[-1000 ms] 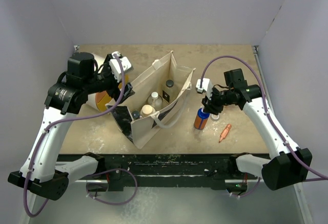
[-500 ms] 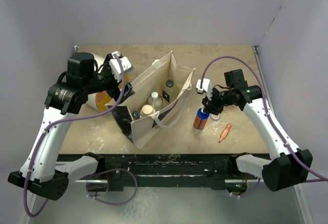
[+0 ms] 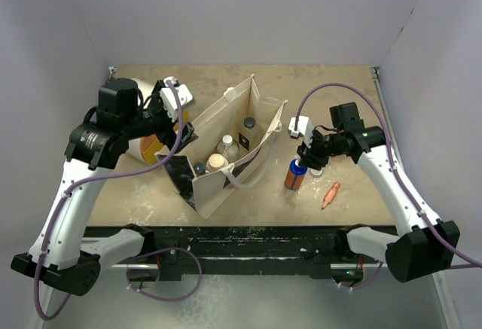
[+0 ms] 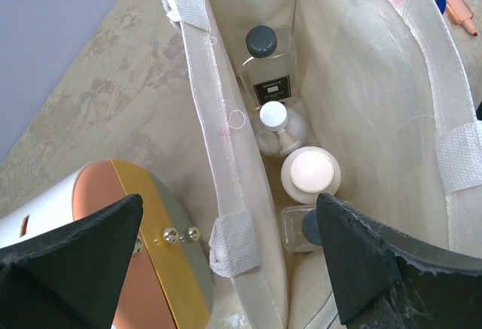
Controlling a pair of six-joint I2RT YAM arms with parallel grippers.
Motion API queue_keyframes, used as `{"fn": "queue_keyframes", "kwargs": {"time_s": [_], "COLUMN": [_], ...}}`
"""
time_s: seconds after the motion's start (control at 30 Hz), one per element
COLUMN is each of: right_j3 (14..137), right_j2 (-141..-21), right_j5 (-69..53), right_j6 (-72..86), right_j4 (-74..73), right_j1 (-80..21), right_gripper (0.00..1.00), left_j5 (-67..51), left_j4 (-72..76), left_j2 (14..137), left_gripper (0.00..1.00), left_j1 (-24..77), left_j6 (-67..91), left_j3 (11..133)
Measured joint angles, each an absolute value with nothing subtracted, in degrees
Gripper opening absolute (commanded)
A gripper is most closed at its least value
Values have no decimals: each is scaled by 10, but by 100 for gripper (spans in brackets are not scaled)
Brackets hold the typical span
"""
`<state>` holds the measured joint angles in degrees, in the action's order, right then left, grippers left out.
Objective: Place the personal care products into the canvas bag
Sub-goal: Pick up the care product from the center of the board.
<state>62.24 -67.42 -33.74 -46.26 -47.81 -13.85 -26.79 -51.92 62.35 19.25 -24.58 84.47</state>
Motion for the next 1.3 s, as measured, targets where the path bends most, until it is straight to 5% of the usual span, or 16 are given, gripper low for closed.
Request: {"fn": "queue_keyframes", "kwargs": {"time_s": [0.47, 0.83, 1.3], "right_j3": [620, 619, 626], "right_j2": [-674, -672, -663], "right_j5": [-339, -334, -294], "right_j6": [-456, -442, -373], "right_j4": [-475, -466, -464], "right_j1": [-138, -139, -139], "right_gripper": [29, 1, 0], "left_j5": [-268, -268, -255], "left_j4": [-519, -519, -510], "left_j2": [619, 614, 615], "left_gripper": [99, 99, 99], "left_j1": [192, 192, 192], "left_j6": [-246, -245, -245], "left_j3": [844, 837, 837]}}
